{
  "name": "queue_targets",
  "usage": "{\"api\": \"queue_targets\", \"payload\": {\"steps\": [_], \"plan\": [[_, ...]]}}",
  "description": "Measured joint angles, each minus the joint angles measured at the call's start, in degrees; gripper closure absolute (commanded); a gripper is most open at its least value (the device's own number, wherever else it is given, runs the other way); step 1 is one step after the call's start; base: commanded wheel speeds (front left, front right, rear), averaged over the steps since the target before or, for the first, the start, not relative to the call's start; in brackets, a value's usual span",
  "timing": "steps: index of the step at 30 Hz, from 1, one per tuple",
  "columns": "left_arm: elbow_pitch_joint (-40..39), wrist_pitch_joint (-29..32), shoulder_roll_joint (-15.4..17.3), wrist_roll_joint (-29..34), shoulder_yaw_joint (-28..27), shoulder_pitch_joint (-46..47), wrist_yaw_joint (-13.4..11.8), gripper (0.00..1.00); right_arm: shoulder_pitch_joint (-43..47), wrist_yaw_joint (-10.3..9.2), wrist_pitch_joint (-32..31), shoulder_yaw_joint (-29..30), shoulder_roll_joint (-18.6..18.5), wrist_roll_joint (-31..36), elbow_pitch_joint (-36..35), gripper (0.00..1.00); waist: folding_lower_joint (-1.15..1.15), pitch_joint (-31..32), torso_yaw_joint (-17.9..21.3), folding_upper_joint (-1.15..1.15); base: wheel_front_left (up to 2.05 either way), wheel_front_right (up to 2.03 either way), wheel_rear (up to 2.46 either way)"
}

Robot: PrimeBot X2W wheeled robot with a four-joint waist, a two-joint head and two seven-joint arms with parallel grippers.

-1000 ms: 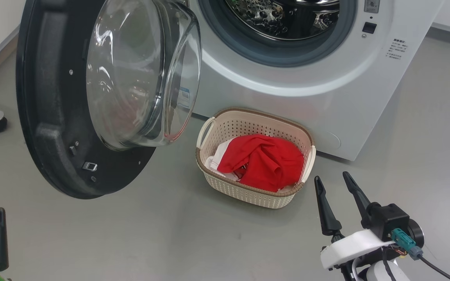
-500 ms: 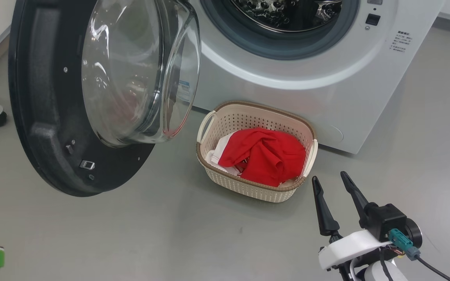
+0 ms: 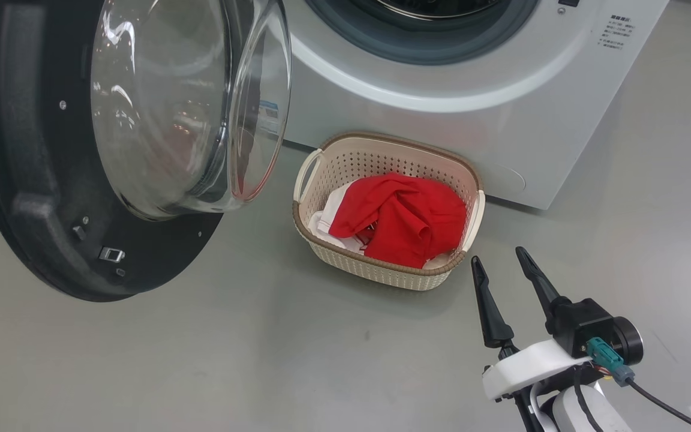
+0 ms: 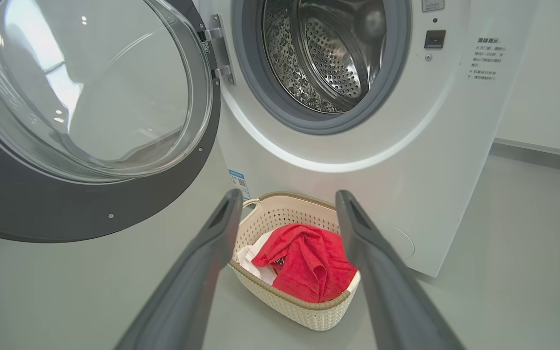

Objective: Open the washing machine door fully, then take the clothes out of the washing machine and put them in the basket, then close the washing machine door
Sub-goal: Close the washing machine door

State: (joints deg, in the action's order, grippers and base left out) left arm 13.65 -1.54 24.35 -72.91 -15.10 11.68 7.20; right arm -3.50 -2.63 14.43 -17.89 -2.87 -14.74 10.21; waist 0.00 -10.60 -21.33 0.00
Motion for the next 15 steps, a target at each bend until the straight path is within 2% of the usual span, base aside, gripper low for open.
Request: {"api": "queue_targets", "payload": {"steps": [4,6,10,15], "plan": [[4.78,4.92,0.0,-9.29,-6.22,3.61,-0.01,1.0,-0.15,-0.03,0.0,-0.12,-0.01,0.25,0.52,0.0,0.0,-0.78,0.63,0.0,0.0,0.0,0.0],[7.17,7.7,0.09,-14.17,-8.82,5.64,-0.81,1.0,-0.21,-0.04,0.0,-0.32,-0.01,0.25,0.68,0.0,0.0,-1.16,0.92,0.0,0.0,0.0,0.0],[11.03,12.28,0.29,-21.31,-12.69,9.81,-4.81,1.0,-0.94,-0.05,0.0,-0.73,-0.02,0.25,1.05,0.0,0.0,-1.86,1.44,0.0,0.0,0.0,0.0],[14.21,19.73,-0.34,-29.15,-13.78,14.16,-9.04,1.0,-1.3,-0.48,0.0,-0.76,-0.04,0.25,1.57,0.0,0.0,-2.46,1.96,0.0,0.0,0.0,0.0]]}}
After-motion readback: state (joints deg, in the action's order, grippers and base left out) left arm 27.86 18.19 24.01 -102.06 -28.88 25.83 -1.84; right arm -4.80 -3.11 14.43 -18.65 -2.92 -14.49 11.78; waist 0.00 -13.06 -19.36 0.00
